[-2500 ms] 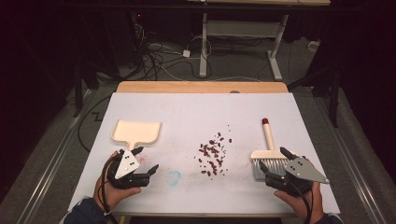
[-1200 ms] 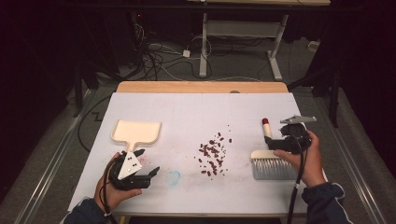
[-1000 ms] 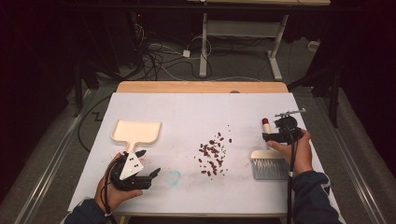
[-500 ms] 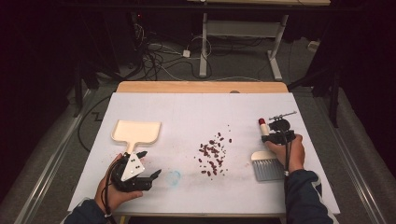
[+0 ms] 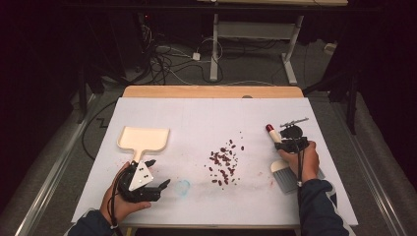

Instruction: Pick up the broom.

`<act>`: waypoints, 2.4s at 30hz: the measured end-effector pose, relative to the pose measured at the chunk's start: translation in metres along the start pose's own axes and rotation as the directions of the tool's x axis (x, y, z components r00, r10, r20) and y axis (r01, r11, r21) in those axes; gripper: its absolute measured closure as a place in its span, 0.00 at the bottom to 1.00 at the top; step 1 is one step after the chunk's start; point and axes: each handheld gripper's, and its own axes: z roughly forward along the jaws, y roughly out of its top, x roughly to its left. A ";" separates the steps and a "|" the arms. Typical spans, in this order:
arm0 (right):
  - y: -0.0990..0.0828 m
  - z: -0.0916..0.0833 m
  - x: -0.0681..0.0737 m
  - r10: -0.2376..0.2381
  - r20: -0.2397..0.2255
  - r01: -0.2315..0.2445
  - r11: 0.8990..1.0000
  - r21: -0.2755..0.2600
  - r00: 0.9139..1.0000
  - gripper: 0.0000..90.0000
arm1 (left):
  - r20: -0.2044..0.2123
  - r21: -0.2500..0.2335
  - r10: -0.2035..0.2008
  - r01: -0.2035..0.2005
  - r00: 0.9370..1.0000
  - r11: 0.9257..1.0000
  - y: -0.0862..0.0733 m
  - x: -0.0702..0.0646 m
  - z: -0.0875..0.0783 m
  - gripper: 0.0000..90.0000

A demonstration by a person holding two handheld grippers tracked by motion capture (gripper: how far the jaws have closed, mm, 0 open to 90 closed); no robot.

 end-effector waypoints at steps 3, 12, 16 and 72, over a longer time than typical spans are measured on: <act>-0.001 -0.006 0.000 -0.010 -0.007 0.010 0.999 -0.042 1.000 0.78 | 0.000 -0.003 -0.004 0.004 1.000 1.000 0.000 0.000 0.000 0.25; -0.010 -0.056 0.003 -0.038 -0.029 0.028 0.961 -0.274 0.999 0.79 | 0.010 -0.052 -0.046 0.047 0.999 0.998 0.008 -0.001 -0.004 0.25; -0.013 -0.081 0.007 -0.053 -0.050 0.031 0.929 -0.368 0.997 0.79 | 0.033 -0.091 -0.060 0.063 0.998 0.994 0.019 -0.003 -0.003 0.25; -0.043 -0.127 0.106 -0.715 -0.261 0.494 0.656 -0.570 0.649 0.45 | 0.462 -0.179 0.124 -0.045 0.878 0.983 0.117 -0.057 0.046 0.74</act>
